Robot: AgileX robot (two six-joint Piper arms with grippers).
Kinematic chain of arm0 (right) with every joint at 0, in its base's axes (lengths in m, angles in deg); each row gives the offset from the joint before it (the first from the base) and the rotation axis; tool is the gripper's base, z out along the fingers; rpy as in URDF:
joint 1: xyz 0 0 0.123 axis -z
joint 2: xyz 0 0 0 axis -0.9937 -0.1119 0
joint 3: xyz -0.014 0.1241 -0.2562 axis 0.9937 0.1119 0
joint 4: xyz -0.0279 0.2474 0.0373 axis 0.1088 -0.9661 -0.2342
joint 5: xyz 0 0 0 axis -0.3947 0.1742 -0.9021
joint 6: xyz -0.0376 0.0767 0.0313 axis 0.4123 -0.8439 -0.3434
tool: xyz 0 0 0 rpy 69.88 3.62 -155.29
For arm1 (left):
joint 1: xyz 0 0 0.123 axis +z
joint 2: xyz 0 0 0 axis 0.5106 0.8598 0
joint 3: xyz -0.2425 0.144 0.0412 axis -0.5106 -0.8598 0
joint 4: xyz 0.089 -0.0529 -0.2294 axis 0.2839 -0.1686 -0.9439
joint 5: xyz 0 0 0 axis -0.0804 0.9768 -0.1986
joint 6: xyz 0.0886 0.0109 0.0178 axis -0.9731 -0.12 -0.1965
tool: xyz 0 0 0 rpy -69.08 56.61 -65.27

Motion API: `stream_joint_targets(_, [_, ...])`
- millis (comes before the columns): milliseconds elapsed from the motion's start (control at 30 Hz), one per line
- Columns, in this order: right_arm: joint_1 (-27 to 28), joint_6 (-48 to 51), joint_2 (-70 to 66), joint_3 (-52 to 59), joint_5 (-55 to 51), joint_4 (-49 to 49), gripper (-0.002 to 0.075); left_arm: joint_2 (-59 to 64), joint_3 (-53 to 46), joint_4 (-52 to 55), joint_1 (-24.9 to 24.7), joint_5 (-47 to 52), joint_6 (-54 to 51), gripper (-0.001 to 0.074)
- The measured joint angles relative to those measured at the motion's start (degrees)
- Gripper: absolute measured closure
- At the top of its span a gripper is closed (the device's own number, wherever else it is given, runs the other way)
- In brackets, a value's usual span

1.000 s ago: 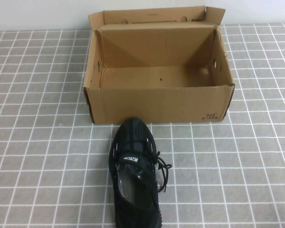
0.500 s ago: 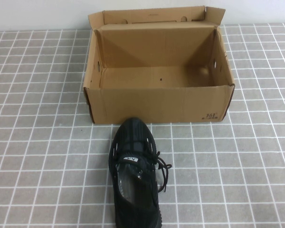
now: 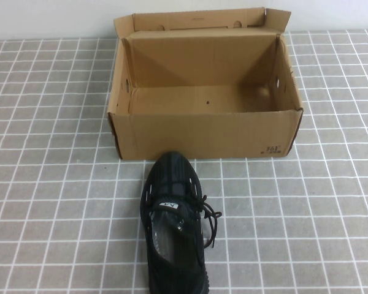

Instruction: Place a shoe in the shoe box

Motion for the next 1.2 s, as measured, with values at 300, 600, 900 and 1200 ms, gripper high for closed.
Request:
stream_joint_targets(300, [0.0, 13.1, -31.2, -25.2, -27.9, 10.5, 0.0742, 0.0, 0.0, 0.0, 0.0, 0.0, 0.0, 0.0735])
stream_joint_targets(600, [-5.9, 20.1, -55.4, -41.3, -30.8, 12.3, 0.0742, 0.0, 0.0, 0.0, 0.0, 0.0, 0.0, 0.0735])
stream_joint_targets(900, [-28.8, 21.5, -70.5, -53.7, -30.6, 21.4, 0.0742, 0.0, 0.0, 0.0, 0.0, 0.0, 0.0, 0.0735])
stream_joint_targets(1200, [-43.3, 34.5, -79.9, -62.4, -30.5, 29.1, 0.0650, 0.0, 0.0, 0.0, 0.0, 0.0, 0.0, 0.0735])
